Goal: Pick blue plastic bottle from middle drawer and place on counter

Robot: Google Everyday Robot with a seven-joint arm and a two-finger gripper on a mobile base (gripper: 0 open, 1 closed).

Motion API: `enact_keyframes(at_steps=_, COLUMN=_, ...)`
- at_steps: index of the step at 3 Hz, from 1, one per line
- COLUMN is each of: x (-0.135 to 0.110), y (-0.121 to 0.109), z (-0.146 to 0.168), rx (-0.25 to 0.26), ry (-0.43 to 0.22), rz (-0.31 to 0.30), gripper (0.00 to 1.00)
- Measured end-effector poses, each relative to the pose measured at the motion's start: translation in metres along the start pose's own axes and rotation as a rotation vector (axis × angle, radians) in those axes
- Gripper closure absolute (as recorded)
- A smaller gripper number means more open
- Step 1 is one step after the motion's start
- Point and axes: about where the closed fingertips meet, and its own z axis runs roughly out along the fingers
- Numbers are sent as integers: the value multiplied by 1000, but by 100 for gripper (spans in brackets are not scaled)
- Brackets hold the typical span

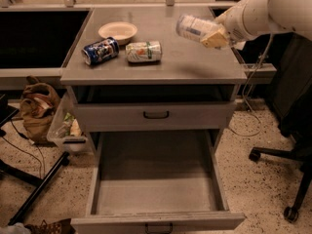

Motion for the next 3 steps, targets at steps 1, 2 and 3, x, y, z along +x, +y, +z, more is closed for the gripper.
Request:
enact_keyframes(at_steps=1, x=8, y=-7, z=28, rx=-9, ry=-8, rz=24, gripper=100)
enact_keyframes(at_steps=2, x=17, y=-2, z=58, rx=-58, ry=16, rz=62, gripper=100)
enact_keyframes(at_steps=3, x=26, y=13, z=85, rx=-130, ry=54, rz=81, gripper=100)
